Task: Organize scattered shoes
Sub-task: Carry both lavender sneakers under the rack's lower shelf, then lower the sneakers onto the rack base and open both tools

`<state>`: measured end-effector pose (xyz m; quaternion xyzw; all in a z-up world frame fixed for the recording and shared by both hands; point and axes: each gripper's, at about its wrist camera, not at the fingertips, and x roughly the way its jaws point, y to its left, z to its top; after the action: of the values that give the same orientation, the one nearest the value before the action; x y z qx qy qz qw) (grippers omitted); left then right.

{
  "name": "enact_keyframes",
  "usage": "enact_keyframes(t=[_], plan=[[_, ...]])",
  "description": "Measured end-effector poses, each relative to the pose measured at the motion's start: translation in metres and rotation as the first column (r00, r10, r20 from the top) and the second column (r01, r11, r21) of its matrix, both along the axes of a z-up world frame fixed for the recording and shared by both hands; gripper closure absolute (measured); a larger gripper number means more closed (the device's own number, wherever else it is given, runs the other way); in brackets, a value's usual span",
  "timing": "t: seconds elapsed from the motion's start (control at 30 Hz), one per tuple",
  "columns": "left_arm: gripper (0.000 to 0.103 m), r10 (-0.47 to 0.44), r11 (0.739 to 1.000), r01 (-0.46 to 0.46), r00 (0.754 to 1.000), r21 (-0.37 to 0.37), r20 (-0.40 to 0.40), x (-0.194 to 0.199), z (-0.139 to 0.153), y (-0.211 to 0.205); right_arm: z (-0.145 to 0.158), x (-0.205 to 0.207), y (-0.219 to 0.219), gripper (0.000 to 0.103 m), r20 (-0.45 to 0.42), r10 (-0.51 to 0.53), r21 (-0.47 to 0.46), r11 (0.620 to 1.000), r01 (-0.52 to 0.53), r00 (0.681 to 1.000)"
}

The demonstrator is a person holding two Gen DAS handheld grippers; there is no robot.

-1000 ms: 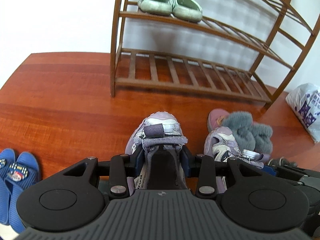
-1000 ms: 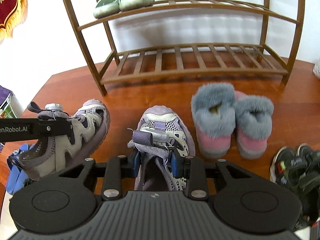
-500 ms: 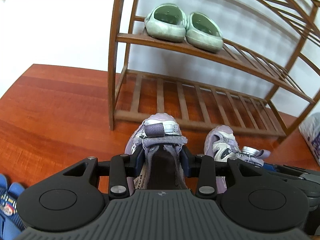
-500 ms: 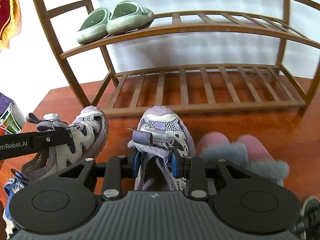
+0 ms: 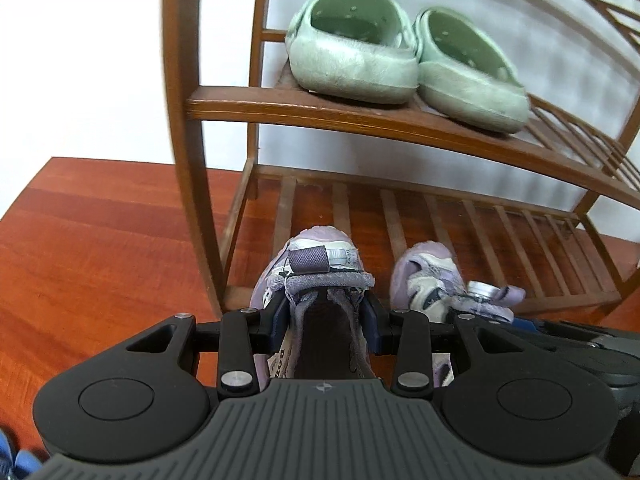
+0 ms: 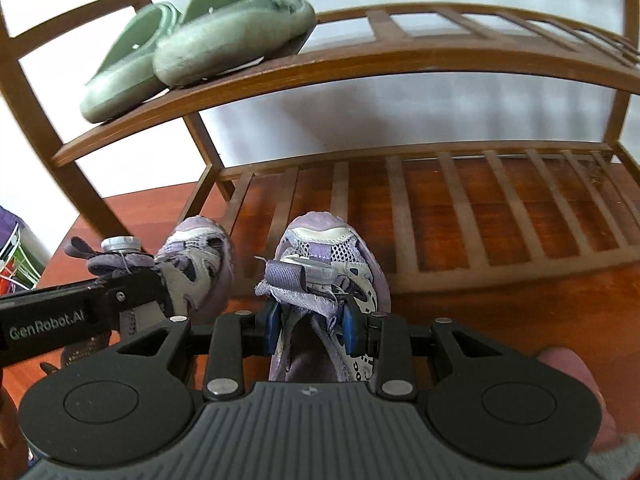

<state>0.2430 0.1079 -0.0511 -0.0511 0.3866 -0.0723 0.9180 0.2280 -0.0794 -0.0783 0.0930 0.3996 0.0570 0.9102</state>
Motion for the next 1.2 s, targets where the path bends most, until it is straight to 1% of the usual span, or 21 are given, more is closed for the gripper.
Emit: enact_keyframes(t=[0.17, 0.4, 0.6, 0.7, 0.8, 0.97, 1.2], plan=[[0.062, -0.005, 1.0, 0.006, 1.0, 0.015, -0.011, 0.021, -0.01, -0.004, -0.009, 0.027, 0.011, 0.069, -0.005, 0.007, -0.012, 1.0, -0.007, 1.0], [0.063, -0.018, 0.999, 0.018, 1.0, 0.036, -0.001, 0.04, -0.015, -0.003, -0.016, 0.054, 0.022, 0.068, -0.006, 0.034, -0.047, 0.998, -0.034, 0.999], [0.06, -0.01, 1.0, 0.011, 0.999, 0.024, -0.053, 0.055, -0.03, 0.003, -0.023, 0.069, 0.025, 0.067, -0.014, 0.059, -0.059, 0.997, -0.059, 0.998], [0.058, -0.006, 1.0, 0.007, 0.998, 0.015, -0.056, 0.057, -0.033, 0.007, -0.022, 0.071, 0.027, 0.062, -0.011, 0.071, -0.073, 0.995, -0.071, 0.997], [0.056, -0.01, 1.0, 0.011, 0.998, 0.013, -0.061, 0.057, -0.031, 0.008, -0.022, 0.072, 0.027, 0.061, -0.012, 0.072, -0.076, 0.994, -0.073, 0.997], [0.054, -0.013, 1.0, 0.013, 0.997, 0.004, -0.075, 0.051, -0.026, 0.011, -0.02, 0.069, 0.024, 0.056, -0.012, 0.07, -0.078, 0.994, -0.071, 0.997], [0.049, -0.011, 1.0, 0.012, 0.999, 0.026, -0.04, 0.037, -0.013, 0.013, -0.011, 0.058, 0.024, 0.053, 0.005, 0.083, -0.09, 0.993, -0.082, 0.997]])
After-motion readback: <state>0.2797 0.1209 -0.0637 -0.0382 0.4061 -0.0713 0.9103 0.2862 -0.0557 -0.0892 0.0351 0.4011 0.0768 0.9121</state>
